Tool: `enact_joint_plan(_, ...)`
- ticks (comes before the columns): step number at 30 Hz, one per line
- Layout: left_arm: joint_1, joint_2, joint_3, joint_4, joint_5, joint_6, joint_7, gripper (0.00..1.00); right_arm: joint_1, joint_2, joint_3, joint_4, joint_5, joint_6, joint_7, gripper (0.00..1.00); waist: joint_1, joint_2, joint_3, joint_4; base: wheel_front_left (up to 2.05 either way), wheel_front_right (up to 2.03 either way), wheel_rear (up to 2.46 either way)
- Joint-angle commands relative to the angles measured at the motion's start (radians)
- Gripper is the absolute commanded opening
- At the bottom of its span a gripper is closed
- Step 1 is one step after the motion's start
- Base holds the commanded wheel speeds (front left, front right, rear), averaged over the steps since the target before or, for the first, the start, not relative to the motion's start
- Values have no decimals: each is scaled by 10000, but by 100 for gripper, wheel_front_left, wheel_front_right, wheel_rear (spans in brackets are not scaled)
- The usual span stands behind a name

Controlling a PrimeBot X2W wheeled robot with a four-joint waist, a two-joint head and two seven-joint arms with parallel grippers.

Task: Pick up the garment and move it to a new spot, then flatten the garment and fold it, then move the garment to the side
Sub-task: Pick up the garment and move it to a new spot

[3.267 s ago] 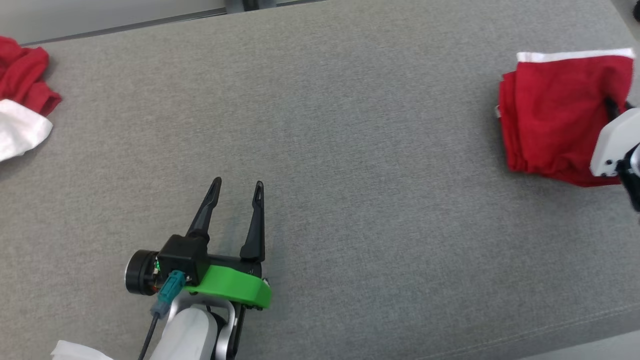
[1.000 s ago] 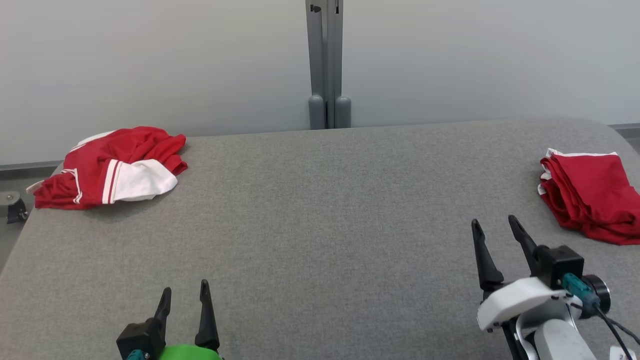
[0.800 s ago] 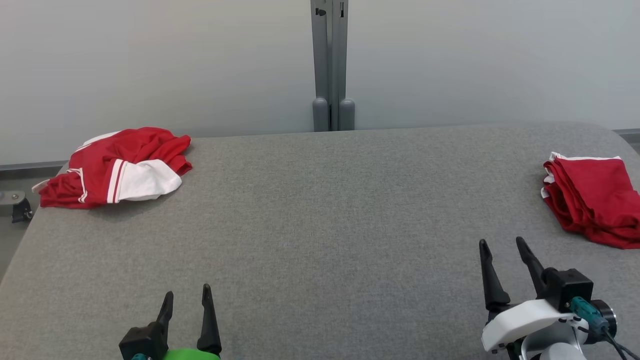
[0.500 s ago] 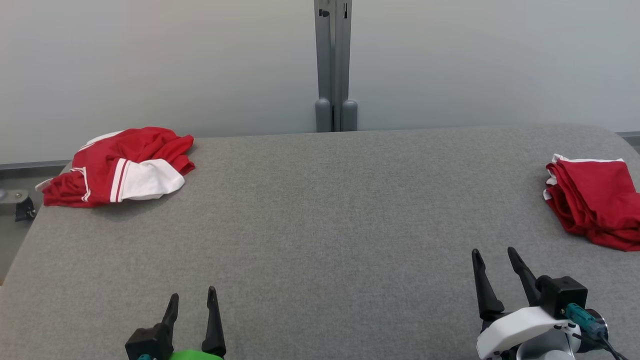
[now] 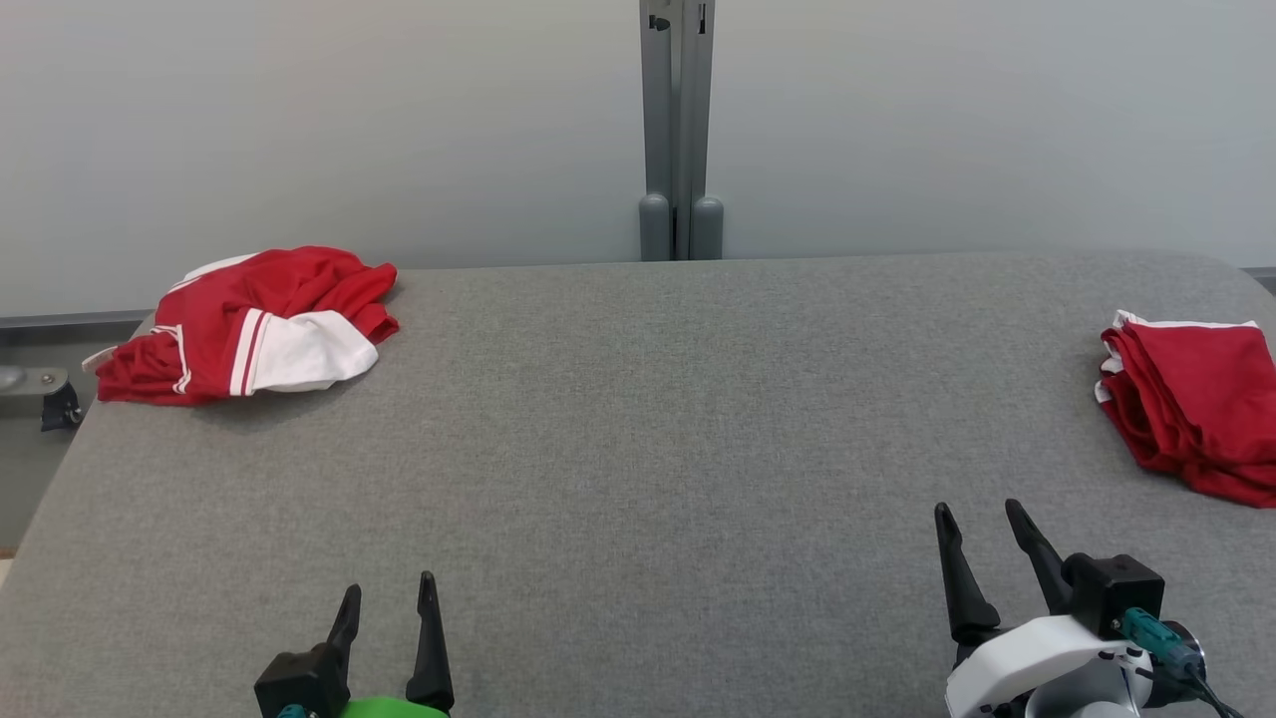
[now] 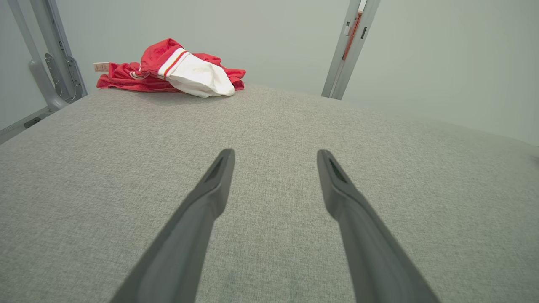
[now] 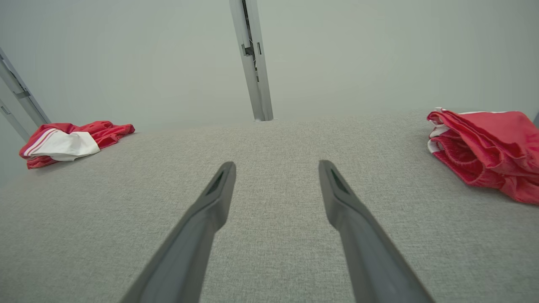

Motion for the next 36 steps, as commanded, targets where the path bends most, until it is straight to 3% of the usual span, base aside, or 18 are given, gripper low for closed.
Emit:
enact_joint_plan(1, -154, 7, 40, 11, 84, -67, -28, 100, -1, -12, 1, 7, 34, -16, -26, 100, 1, 0, 9, 36, 0, 0, 0)
enact_joint_plan(8, -240, 5, 66, -45, 165, -71, -18, 100, 49, -13, 7, -169, 58, -16, -58, 100, 1, 0, 103, 636, 0, 0, 0)
enact_joint_plan(20, -411, 122, 196, -200, 424, -77, -16, 100, -43, -14, 358, -357, 367, -16, -82, 100, 1, 0, 417, 3366, 0, 0, 0)
enact_joint_plan(26, -356, 141, 353, -287, 436, -34, -16, 100, -158, -19, 575, -373, 426, -16, -92, 100, 1, 0, 527, 4409, 0, 0, 0)
enact_joint_plan(36, -9, 64, 811, -789, 345, 113, -16, 100, -704, -25, 1247, -184, 256, -16, -91, 100, 1, 0, 931, 4703, 0, 0, 0)
